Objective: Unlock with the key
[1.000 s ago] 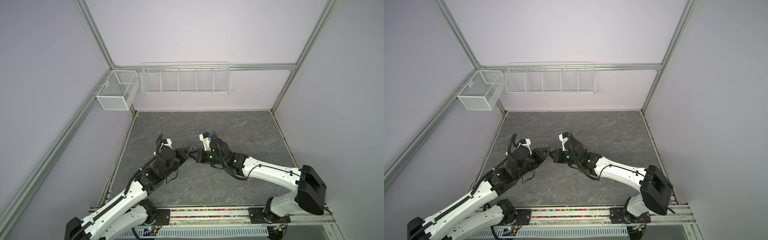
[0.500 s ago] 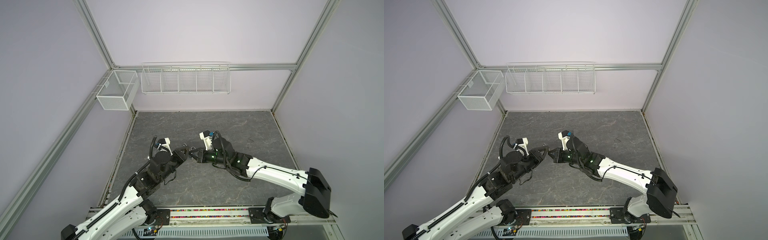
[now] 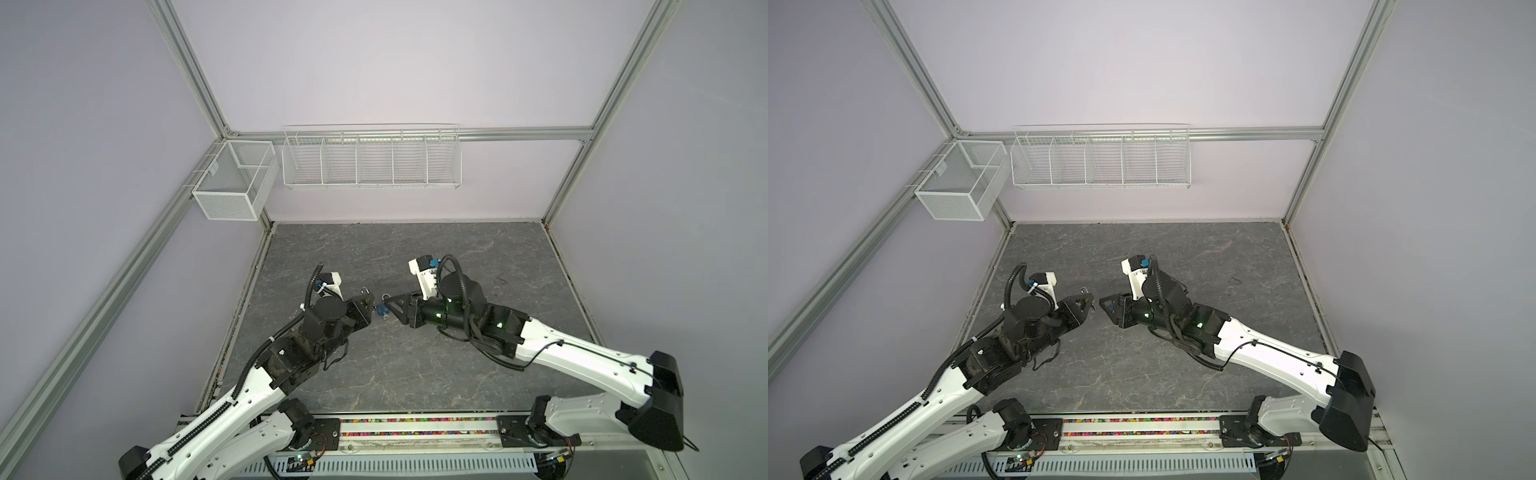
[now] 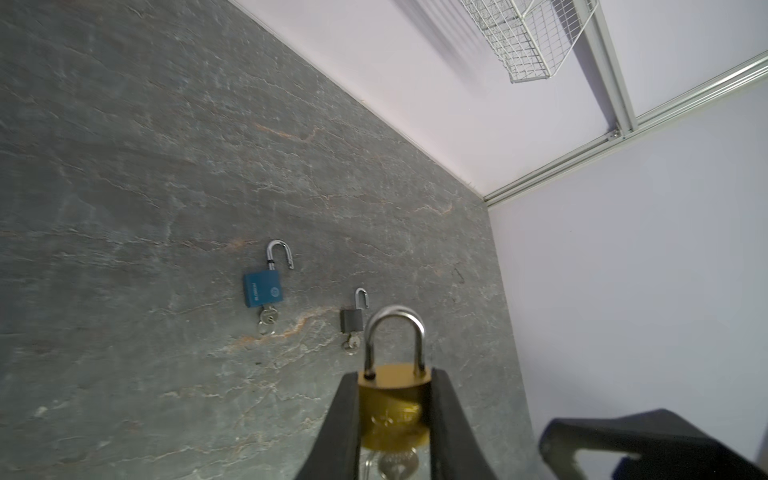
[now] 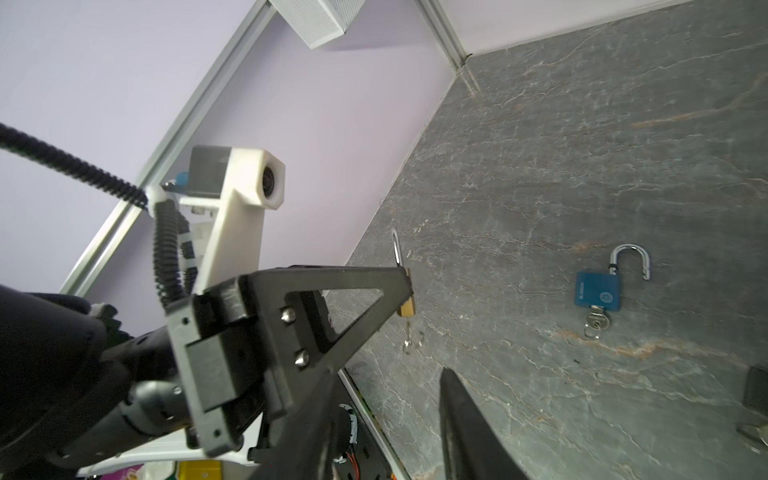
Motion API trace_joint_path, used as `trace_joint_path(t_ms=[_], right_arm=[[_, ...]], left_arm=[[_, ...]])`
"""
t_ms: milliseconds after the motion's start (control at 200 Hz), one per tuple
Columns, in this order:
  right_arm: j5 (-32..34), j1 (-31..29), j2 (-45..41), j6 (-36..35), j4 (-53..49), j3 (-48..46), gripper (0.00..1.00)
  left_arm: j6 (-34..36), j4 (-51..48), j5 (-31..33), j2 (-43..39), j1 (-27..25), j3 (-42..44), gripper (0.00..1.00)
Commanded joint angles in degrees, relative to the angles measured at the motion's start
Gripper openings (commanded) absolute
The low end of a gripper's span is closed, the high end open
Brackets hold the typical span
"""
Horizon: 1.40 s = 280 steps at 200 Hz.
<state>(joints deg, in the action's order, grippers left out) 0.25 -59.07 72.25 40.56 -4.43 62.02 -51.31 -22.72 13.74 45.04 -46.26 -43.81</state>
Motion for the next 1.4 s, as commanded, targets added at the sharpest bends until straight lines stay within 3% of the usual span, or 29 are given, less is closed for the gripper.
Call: trace_joint_path(t_ms=[0, 110, 165, 275, 455, 665, 880, 1115, 1394], right_arm=[[5.5, 0.3, -4.3, -4.4, -7.5, -1.3, 0.57], [6.2, 1.4, -7.4, -7.5, -12.4, -0.8, 0.78], [5.6, 2.2, -8.0, -8.6, -16.1, 0.4, 0.84], [4.1, 3.5, -8.0, -11.3, -23.8, 4.1, 0.9], [4.5, 3.7, -6.6, -15.8, -33.7, 10.0, 0.97], [5.2, 3.8, -3.2, -19.5, -43.2, 17.1, 0.99], [3.7, 3.7, 0.3, -19.6, -44.7, 19.1, 0.97], [6.0, 2.5, 3.1, -19.0, -45.9, 22.0, 0.97], [10.7, 0.8, 7.5, -19.3, -48.6, 26.0, 0.96]], left_arm=[[8.1, -3.5, 3.2, -1.6, -0.2, -2.7, 0.0], [13.2, -2.1, 3.0, -5.2, -0.3, -0.6, 0.0], [15.1, 0.0, 1.9, -6.9, -0.3, 1.2, 0.0], [19.4, 4.4, -3.8, -8.7, -0.4, 4.3, 0.0], [24.5, 10.8, -7.1, -8.5, -2.0, 8.8, 0.0], [34.1, 19.7, -1.6, -6.0, -11.8, 11.6, 0.0], [42.6, 30.1, 4.6, -2.5, -20.9, 14.3, 0.0], [45.0, 36.2, 6.7, 2.8, -23.1, 15.2, 0.0], [45.2, 38.5, 6.3, 3.0, -23.2, 16.3, 0.0]])
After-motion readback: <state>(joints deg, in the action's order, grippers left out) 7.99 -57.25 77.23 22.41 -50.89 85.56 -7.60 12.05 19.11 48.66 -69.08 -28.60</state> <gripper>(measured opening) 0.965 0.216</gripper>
